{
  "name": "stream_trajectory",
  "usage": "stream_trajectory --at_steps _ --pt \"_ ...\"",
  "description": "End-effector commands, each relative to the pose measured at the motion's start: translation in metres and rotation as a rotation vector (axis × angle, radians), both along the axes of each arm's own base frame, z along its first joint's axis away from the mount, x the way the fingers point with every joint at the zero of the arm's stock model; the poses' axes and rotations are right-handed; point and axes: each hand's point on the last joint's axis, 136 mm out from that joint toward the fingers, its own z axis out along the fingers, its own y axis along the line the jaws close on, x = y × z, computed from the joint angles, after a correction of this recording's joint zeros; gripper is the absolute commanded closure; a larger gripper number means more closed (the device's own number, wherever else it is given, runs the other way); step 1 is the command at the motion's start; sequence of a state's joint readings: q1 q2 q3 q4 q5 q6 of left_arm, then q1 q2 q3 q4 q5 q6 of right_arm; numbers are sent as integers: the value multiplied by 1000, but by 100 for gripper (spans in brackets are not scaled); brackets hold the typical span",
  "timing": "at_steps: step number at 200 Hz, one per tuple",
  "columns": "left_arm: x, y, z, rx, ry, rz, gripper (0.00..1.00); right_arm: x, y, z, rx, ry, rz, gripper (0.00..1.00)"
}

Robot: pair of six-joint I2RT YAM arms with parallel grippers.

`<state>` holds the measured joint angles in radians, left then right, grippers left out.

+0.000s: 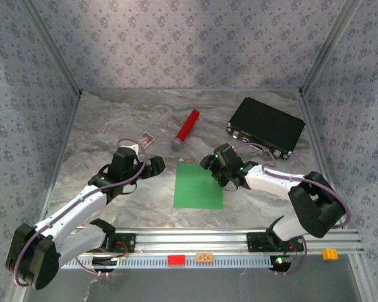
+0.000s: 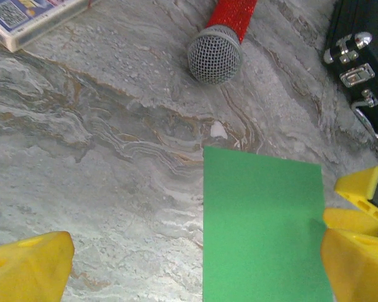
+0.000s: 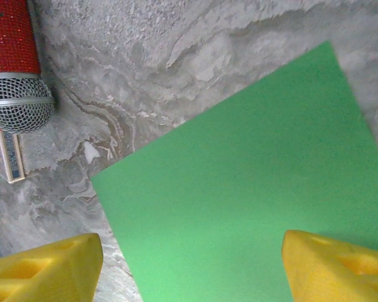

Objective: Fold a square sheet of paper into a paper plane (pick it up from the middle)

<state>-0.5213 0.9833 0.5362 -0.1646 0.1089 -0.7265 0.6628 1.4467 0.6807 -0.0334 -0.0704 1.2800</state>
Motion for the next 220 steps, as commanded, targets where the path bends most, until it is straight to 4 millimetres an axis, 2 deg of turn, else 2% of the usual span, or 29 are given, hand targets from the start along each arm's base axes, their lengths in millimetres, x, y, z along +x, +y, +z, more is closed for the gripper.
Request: stream_trajectory --at_steps 1,28,56,83,105,118,147,175,199,220 --pt "2 -11 11 -4 -19 -44 0 -11 -3 -19 -47 61 74 24" --pt "-1 -17 8 21 -1 -75 0 -15 5 -29 -15 97 66 24" --pt "-2 -20 2 62 34 -95 0 -18 17 -38 84 116 -29 25" --pt "-4 -25 -6 101 74 -118 3 -16 37 -31 185 107 -72 25" --pt "-7 -31 -13 150 119 -146 6 -12 39 -19 203 86 -65 23" --pt "-9 -35 -17 195 143 -161 7 -9 30 -9 180 54 -56 21" --pt "-10 -47 -27 316 211 -183 13 -4 -6 11 39 -15 -3 16" --pt "-17 -75 -39 395 303 -234 14 -5 -40 20 -98 -21 56 11" --pt "-25 -91 -56 464 397 -251 13 -7 -59 23 -111 -35 83 6" --pt "-29 -99 -65 526 437 -273 11 -9 -67 29 -89 -73 91 2"
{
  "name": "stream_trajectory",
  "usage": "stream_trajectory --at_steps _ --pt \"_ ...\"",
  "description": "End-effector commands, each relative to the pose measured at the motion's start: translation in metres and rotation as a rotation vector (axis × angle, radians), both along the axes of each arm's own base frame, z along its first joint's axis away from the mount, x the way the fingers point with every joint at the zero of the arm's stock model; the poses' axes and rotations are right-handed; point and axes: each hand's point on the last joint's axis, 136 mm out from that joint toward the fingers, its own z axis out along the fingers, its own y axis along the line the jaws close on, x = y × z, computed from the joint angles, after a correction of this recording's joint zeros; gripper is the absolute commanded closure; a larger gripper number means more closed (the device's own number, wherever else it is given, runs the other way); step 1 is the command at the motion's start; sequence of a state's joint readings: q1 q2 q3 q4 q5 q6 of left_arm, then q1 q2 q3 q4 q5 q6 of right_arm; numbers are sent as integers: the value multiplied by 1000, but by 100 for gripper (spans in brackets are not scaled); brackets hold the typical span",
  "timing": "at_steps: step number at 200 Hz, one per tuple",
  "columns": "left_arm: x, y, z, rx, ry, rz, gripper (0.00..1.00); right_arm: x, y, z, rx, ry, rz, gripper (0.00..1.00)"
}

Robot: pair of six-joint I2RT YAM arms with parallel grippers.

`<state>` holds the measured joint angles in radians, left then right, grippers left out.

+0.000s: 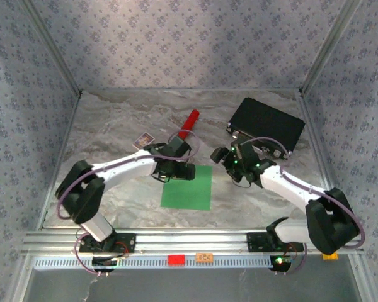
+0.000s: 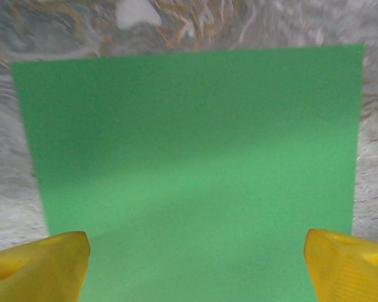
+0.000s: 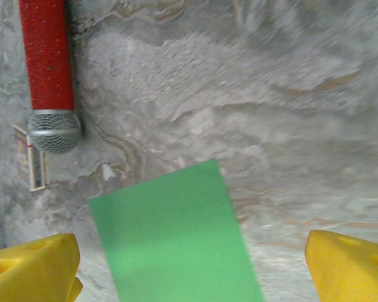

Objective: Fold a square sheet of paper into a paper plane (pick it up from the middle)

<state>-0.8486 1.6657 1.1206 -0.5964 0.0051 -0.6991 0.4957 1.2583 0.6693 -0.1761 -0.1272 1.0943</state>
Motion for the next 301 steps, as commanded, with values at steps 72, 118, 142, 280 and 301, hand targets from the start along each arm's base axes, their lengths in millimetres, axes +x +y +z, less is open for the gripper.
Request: stream_trajectory --at_steps 72,118,142,280,301 --pt "-12 -12 -26 120 142 29 8 -32 -30 -13 -39 3 60 1" --pt "-12 -14 -36 142 172 62 6 -36 -30 -15 -38 13 70 1" --pt "-12 -16 -39 149 179 68 5 -36 -30 -13 -33 1 81 1" --pt "-14 -20 -48 182 180 63 4 -40 -37 -11 -14 -15 58 1" --pt "-14 -22 -46 175 180 55 4 -41 -39 -13 -14 -3 47 1"
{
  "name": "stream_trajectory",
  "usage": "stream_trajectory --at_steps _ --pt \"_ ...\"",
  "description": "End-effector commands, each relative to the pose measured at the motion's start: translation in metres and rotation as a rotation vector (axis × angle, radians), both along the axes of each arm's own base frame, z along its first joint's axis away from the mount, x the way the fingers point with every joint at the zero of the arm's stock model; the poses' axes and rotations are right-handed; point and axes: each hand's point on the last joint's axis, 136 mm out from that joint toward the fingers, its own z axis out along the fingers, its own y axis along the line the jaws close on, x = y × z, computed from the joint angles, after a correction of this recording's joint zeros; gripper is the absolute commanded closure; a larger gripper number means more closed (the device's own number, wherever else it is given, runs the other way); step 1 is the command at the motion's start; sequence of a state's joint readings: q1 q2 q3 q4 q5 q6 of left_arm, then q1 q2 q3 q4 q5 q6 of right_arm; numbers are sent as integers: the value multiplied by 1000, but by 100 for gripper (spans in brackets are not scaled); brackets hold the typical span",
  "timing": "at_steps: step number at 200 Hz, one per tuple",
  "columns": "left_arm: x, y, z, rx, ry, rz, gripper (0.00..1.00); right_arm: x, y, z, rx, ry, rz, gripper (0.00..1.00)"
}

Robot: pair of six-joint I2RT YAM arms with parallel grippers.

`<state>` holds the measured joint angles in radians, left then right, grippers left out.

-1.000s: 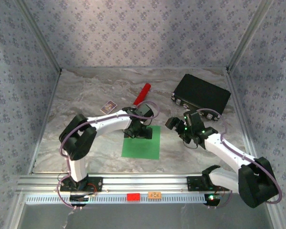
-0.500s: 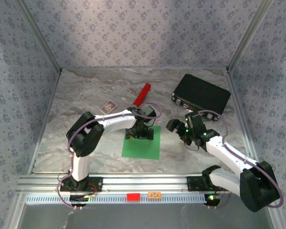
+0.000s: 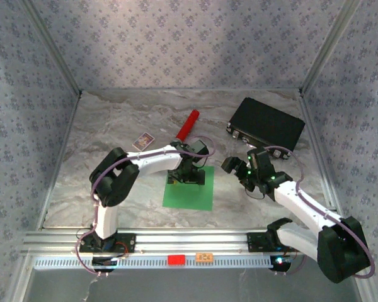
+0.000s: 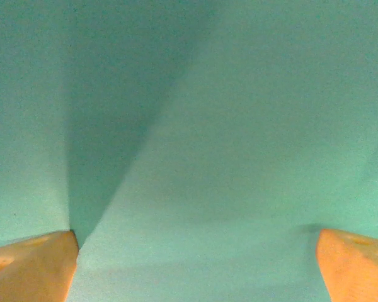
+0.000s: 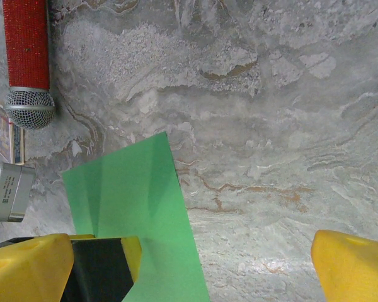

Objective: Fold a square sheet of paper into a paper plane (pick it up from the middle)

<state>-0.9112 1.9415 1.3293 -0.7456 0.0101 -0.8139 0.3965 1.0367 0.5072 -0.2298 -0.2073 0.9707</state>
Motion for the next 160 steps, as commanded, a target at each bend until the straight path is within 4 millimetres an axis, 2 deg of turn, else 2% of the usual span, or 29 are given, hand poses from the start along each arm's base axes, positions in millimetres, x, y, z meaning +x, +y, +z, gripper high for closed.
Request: stream_trajectory --at_steps 1,107,160 --pt "-4 4 -1 29 17 5 4 -7 -3 -6 -7 30 2 1" --pt "-2 6 15 26 -24 1 2 -10 -3 -5 7 30 0 1" --pt "-5 2 7 32 3 -7 1 -12 -4 -8 8 35 -5 1"
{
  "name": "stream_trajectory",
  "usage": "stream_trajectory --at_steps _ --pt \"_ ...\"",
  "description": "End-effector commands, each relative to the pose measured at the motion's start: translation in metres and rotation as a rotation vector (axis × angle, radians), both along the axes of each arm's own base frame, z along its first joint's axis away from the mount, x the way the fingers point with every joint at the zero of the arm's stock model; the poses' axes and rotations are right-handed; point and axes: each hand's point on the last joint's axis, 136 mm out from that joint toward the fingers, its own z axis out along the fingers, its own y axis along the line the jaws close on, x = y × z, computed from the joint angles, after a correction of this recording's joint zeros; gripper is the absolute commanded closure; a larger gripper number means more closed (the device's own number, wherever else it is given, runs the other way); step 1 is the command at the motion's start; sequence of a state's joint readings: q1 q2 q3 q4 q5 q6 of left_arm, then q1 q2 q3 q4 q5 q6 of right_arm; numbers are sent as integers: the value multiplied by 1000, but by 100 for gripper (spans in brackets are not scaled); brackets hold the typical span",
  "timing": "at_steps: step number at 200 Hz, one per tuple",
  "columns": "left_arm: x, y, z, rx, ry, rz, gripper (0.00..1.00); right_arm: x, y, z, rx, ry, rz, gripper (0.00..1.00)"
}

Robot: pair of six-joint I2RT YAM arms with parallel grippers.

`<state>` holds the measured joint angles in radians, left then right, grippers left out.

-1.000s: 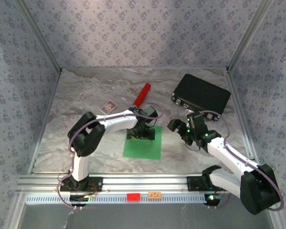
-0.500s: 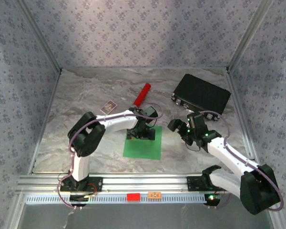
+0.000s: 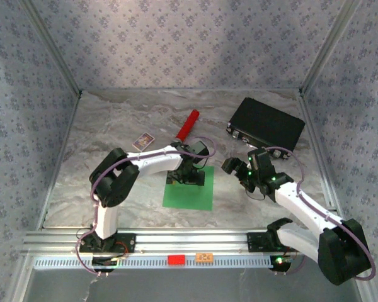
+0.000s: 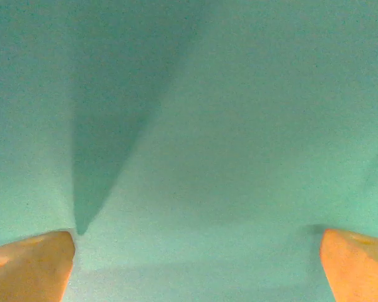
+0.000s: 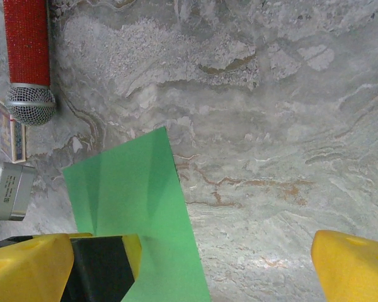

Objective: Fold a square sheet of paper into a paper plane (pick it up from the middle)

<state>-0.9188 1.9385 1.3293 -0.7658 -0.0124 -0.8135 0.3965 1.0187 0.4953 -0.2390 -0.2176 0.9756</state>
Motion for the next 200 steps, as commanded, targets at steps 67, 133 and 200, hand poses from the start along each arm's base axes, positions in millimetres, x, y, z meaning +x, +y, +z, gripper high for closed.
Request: stream_trajectory --at_steps 67,133,200 --pt "-6 -1 -6 31 38 -10 0 -7 -5 -8 -5 34 -13 1" --pt "-4 1 2 67 10 -24 0 -8 -5 -8 -3 38 -10 1" --pt "-6 -3 8 45 7 -27 0 -9 -8 -8 -3 36 -19 1"
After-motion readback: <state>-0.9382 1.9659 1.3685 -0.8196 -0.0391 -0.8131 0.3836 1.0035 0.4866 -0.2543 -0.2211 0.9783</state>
